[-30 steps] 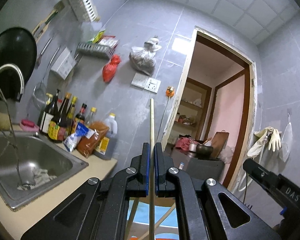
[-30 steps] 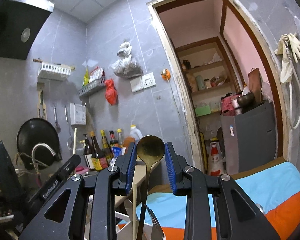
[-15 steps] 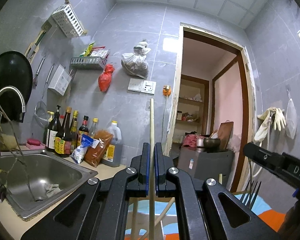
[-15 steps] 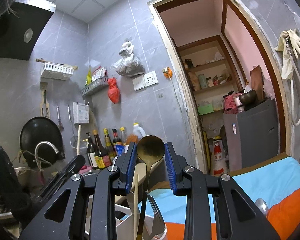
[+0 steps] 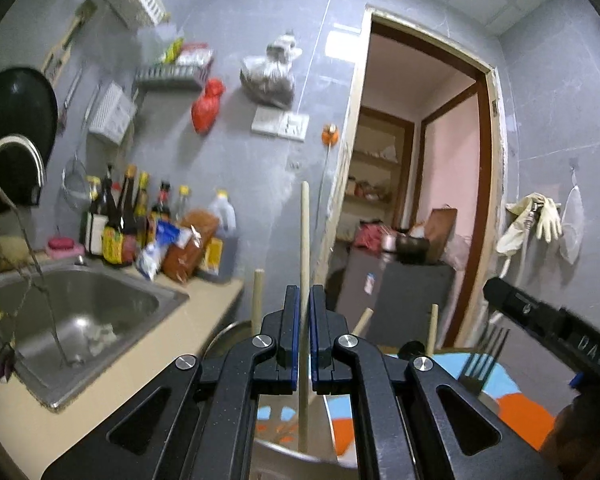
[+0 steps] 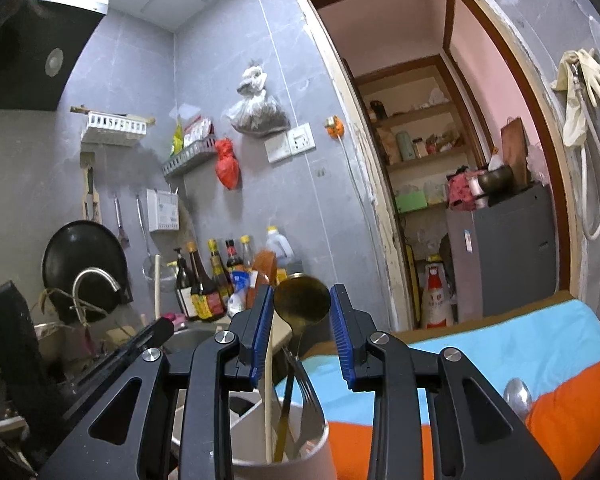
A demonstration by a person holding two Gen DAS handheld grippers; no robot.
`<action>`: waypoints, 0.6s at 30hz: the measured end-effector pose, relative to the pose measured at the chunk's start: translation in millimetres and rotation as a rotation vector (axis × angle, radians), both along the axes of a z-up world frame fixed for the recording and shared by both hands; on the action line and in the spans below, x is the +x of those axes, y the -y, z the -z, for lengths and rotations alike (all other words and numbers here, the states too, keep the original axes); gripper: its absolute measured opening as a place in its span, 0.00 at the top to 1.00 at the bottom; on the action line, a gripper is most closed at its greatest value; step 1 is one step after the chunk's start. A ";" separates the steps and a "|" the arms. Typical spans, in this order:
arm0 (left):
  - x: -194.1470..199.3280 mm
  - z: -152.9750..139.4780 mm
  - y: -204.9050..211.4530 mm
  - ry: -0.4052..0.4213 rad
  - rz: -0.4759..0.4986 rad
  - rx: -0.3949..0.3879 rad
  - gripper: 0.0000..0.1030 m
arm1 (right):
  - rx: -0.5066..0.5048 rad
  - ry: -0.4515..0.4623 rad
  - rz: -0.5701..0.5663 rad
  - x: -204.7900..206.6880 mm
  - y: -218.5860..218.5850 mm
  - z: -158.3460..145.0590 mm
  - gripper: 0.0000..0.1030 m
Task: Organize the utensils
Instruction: 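Open the right tool to drop the gold spoon into the caddy while the left drops the chopstick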
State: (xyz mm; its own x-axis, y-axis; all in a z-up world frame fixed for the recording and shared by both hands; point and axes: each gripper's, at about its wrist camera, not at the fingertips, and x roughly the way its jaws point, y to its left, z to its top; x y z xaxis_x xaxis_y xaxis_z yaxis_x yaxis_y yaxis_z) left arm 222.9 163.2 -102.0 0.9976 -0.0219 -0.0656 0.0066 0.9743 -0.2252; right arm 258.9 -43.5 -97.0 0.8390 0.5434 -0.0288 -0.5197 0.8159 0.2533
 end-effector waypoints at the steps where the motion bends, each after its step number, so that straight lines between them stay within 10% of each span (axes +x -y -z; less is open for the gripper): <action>1: -0.8 -1.4 -1.2 -0.020 0.013 -0.013 0.97 | -0.002 -0.013 0.002 -0.9 1.1 -0.3 0.71; 4: -2.9 -6.0 -2.2 -0.087 0.049 -0.048 0.93 | 0.003 -0.043 -0.004 -2.2 4.2 -2.6 0.54; 9: -15.9 -19.8 4.3 -0.105 0.061 -0.068 0.52 | -0.010 -0.078 -0.004 -6.8 13.3 -19.8 0.23; 18: -34.7 -62.4 28.6 -0.106 -0.020 -0.078 0.10 | -0.010 -0.071 0.039 -18.2 65.1 -61.3 0.00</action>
